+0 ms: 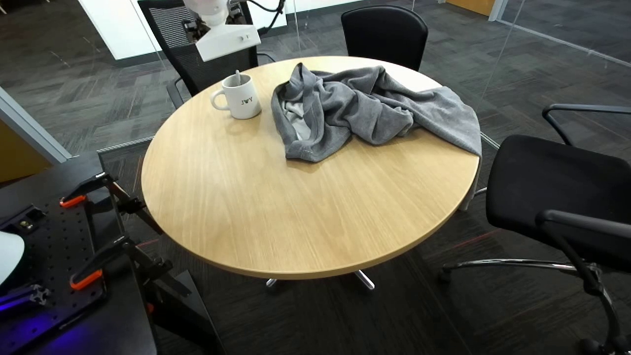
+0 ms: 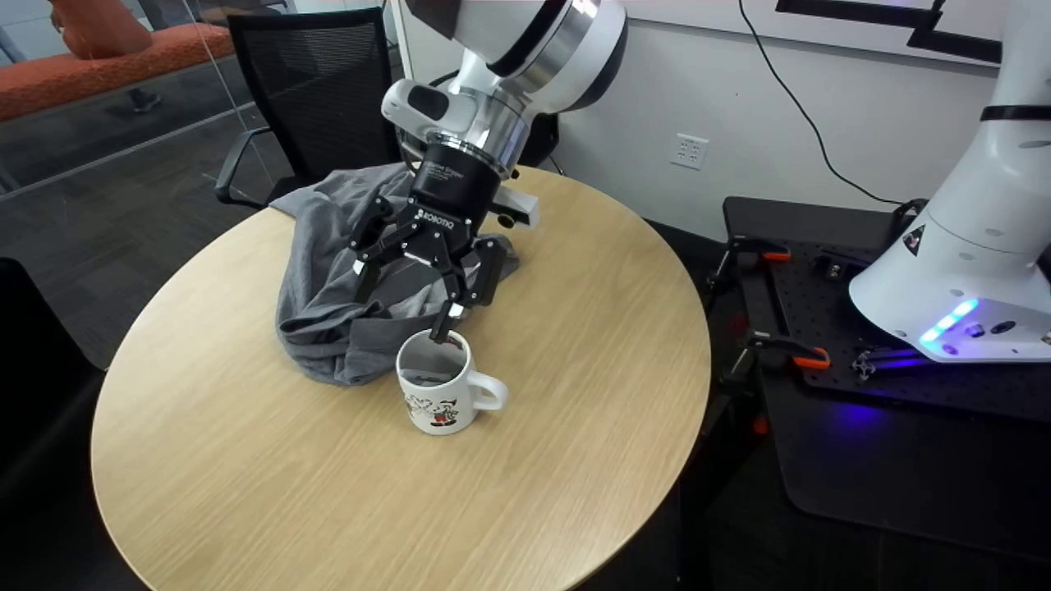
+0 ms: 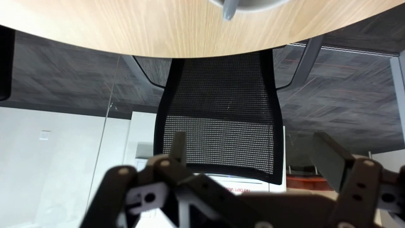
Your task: Pick up the green marker and put it in the white mug
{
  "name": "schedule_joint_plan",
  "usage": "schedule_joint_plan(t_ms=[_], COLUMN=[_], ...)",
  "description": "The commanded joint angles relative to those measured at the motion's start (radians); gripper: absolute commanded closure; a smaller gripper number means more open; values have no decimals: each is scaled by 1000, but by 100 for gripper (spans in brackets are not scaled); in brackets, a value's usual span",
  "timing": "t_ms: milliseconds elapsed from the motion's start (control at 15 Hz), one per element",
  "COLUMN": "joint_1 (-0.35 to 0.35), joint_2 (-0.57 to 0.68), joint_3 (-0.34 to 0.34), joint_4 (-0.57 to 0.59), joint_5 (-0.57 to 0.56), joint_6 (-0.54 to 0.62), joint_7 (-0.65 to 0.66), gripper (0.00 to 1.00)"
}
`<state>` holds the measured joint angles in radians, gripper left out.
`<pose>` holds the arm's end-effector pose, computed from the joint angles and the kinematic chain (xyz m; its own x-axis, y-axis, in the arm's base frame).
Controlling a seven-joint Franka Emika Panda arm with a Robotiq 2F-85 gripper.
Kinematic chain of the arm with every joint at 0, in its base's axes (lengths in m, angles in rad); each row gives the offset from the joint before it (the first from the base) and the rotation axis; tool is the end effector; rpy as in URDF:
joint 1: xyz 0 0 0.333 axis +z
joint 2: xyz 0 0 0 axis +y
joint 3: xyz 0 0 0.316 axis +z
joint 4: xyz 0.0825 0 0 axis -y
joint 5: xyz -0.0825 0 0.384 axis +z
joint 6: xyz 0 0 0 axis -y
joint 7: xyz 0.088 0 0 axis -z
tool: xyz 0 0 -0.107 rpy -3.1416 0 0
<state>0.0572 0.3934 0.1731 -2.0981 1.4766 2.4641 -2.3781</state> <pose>0.5652 0.1302 0.2305 0.0985 0.6104 0.7860 0.9565 -0.2759 0.0944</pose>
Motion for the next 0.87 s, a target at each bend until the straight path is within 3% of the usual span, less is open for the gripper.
schedule_joint_plan(t_ms=[0,333,400,800], joint_1=[38,48,46,49], joint_2=[-133,-212,-160,-186], joint_3=[-21,-21,-25,-25], joint_4=[-86,-125,-82,-101], joint_5=[28,15,1,0], joint_6=[30,23,-1,0], joint_7=[-59,-77,-35,-35], gripper=[0,0,0,0])
